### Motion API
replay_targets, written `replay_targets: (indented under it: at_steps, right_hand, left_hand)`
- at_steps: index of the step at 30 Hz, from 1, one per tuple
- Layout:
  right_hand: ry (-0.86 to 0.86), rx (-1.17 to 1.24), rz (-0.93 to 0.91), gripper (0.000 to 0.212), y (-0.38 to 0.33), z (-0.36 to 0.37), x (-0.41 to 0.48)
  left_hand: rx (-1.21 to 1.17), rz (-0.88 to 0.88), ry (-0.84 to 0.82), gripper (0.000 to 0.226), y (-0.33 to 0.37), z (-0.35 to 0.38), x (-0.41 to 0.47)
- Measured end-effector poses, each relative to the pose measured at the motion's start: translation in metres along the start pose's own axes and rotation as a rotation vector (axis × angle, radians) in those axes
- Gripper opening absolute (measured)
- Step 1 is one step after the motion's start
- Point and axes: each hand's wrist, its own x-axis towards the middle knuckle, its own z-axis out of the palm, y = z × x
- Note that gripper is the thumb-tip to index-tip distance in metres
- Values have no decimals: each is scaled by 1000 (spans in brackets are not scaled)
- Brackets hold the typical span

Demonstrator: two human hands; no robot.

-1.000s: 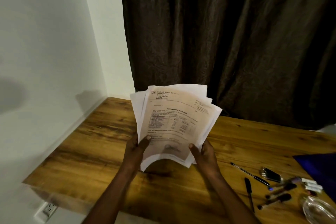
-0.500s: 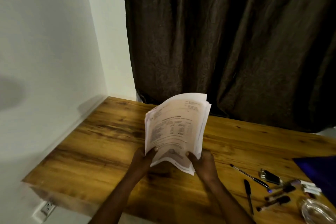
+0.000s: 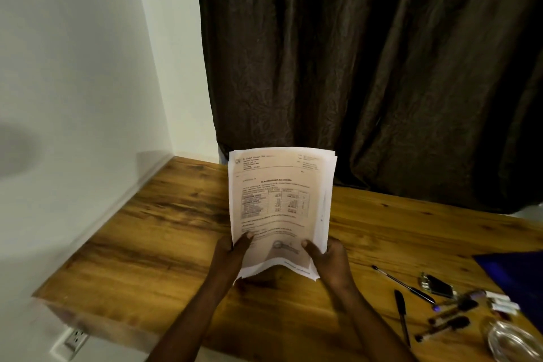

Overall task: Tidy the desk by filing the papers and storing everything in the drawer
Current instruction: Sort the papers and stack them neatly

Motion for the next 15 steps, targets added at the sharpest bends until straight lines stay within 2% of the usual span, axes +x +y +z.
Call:
replay_targets:
  at_steps: [5,11,15]
  right_hand:
    - [-86,102,32,31,-1,-6,0]
    - [-80,191,42,33,-2,-8,-4]
    - [-107,203,-22,42,-13,-10,6]
  left_hand:
    - [-31,13,-57,20,-1,-4,2]
    - [-13,-39,-64,22,-15,-5,6]
    - [-55,-52,-63,37,-9,3,12]
